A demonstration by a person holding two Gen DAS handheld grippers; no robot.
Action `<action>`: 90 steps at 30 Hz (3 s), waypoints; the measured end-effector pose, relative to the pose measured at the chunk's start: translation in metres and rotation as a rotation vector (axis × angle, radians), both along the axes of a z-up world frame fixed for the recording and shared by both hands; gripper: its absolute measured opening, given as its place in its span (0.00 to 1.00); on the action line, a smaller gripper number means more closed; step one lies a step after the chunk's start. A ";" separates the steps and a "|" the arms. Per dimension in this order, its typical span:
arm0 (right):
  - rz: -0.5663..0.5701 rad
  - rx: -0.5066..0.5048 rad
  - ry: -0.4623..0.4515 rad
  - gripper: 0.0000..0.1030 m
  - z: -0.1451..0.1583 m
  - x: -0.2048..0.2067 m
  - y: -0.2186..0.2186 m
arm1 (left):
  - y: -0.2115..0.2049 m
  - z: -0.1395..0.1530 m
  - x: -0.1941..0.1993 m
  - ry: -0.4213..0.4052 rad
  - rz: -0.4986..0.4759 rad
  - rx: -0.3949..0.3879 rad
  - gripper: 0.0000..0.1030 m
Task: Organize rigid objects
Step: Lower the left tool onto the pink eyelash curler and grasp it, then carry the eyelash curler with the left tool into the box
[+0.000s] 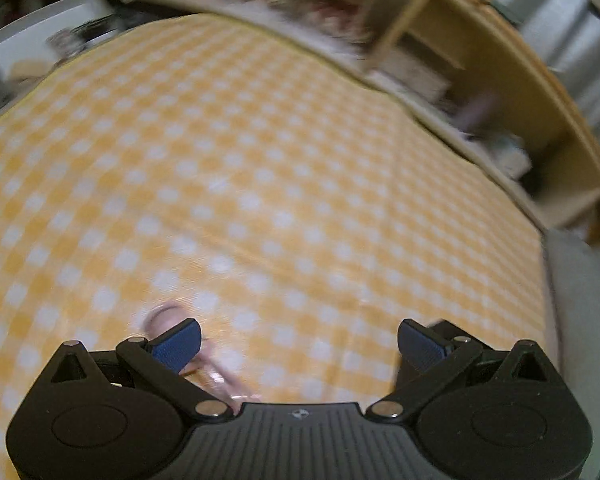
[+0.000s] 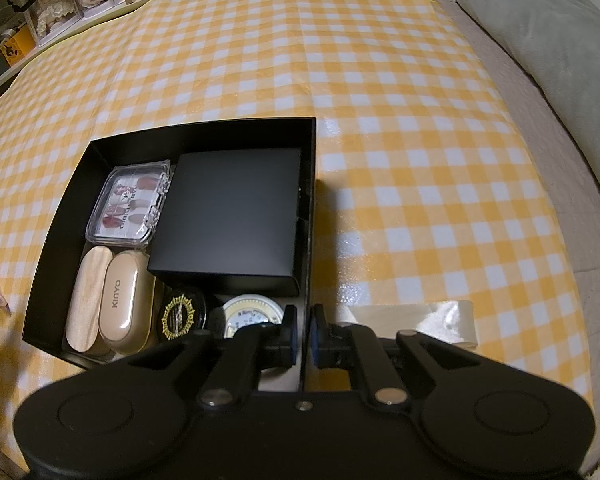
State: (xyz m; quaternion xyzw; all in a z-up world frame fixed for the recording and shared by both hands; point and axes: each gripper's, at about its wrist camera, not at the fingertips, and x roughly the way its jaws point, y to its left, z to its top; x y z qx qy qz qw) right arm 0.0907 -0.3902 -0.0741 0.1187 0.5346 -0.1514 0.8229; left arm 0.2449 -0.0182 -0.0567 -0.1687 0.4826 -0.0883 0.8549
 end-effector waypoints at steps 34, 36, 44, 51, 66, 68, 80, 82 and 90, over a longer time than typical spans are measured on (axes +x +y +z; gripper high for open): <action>0.003 -0.003 0.003 0.09 -0.001 0.000 0.001 | 0.026 -0.062 0.008 0.184 0.172 0.043 0.38; 0.003 -0.003 0.003 0.09 -0.001 0.000 0.001 | 0.023 -0.058 0.008 0.166 0.164 0.042 0.38; 0.003 -0.004 0.003 0.09 -0.001 0.000 0.001 | 0.012 -0.039 0.006 0.091 0.113 0.003 0.38; 0.003 -0.005 0.004 0.09 -0.001 0.000 0.002 | -0.024 -0.003 -0.004 -0.061 -0.045 -0.012 0.38; 0.004 -0.006 0.004 0.09 -0.001 0.000 0.001 | -0.137 0.012 -0.053 -0.208 -0.531 0.012 0.38; 0.005 -0.007 0.005 0.09 -0.001 0.000 0.002 | -0.154 0.009 -0.058 -0.236 -0.595 0.049 0.38; 0.004 -0.007 0.005 0.09 -0.001 0.000 0.002 | -0.192 -0.018 -0.058 -0.310 -0.775 0.198 0.39; 0.004 -0.007 0.005 0.09 -0.001 -0.001 0.001 | -0.191 -0.022 -0.056 -0.329 -0.765 0.193 0.48; 0.005 -0.009 0.006 0.09 -0.001 0.000 0.002 | -0.187 -0.024 -0.059 -0.277 -0.781 0.155 0.85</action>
